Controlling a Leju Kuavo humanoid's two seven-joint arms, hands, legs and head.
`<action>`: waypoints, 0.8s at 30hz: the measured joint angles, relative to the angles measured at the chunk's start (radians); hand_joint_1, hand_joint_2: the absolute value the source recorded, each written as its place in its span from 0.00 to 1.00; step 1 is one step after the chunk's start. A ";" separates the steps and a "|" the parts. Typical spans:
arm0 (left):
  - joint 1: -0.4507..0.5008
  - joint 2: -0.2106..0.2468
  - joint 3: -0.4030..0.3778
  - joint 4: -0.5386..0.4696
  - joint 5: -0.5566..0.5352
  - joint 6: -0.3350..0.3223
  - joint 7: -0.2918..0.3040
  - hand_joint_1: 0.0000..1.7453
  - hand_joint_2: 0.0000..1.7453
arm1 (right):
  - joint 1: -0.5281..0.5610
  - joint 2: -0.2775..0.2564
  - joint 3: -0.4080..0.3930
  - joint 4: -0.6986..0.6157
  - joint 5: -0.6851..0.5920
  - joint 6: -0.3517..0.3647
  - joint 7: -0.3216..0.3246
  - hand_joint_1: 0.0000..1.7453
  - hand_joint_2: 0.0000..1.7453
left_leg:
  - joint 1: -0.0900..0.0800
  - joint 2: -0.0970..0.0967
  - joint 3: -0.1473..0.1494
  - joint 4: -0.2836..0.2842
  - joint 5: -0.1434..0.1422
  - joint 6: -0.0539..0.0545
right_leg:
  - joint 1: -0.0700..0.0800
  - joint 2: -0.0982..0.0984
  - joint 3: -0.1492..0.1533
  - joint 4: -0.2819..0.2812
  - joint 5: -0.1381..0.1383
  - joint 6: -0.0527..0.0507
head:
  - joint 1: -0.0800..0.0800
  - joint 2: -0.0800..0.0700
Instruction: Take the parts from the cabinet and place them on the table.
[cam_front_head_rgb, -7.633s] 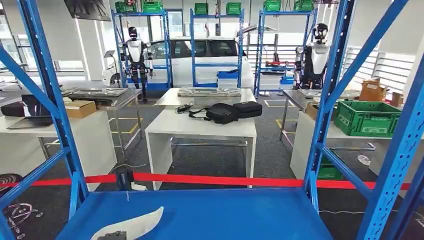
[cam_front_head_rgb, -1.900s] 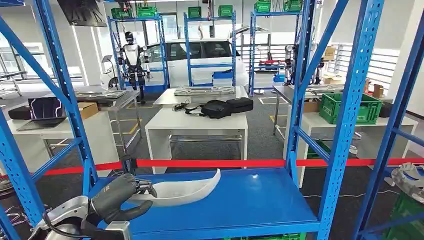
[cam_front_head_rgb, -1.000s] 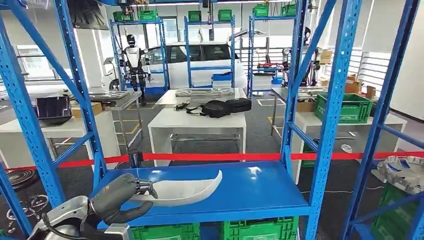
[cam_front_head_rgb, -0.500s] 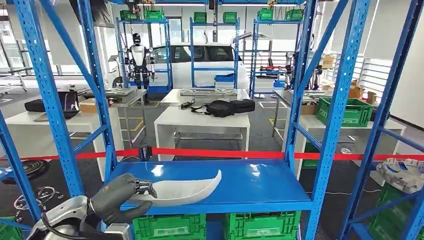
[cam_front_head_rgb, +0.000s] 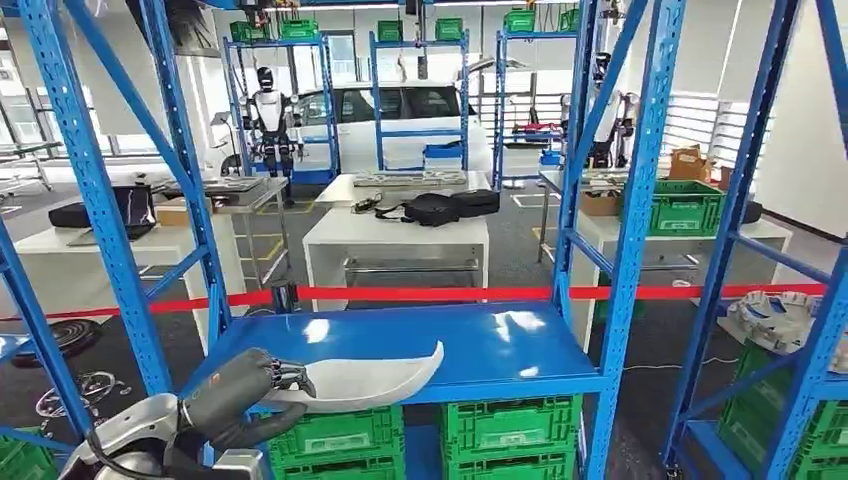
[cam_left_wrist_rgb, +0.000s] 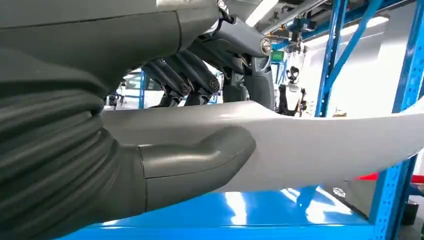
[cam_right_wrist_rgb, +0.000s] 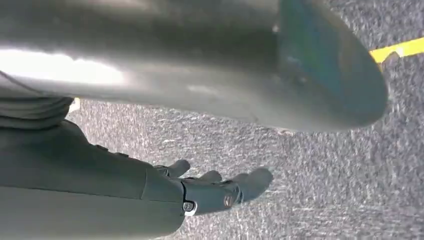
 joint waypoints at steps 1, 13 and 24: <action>0.002 0.000 0.000 0.002 -0.002 0.000 0.000 1.00 1.00 | 0.000 0.000 0.000 0.000 0.000 0.000 0.000 0.00 0.00 | 0.001 0.000 -0.027 0.085 -0.049 -0.005 | 0.001 0.000 -0.011 0.000 0.008 -0.001 | 0.000 0.000; 0.005 -0.002 0.000 0.003 -0.007 0.000 -0.002 1.00 1.00 | 0.002 0.000 0.000 0.000 0.000 0.000 0.000 0.00 0.00 | 0.005 0.002 0.151 -0.135 0.032 0.040 | -0.002 0.004 -0.084 0.024 0.055 0.052 | 0.000 0.000; 0.035 -0.011 0.001 0.001 -0.024 0.010 -0.012 1.00 1.00 | -0.001 0.000 -0.008 0.000 0.011 0.000 -0.003 0.00 0.00 | -0.001 0.001 0.057 -0.115 0.096 0.030 | 0.006 0.005 0.031 0.021 -0.037 0.041 | 0.005 0.000</action>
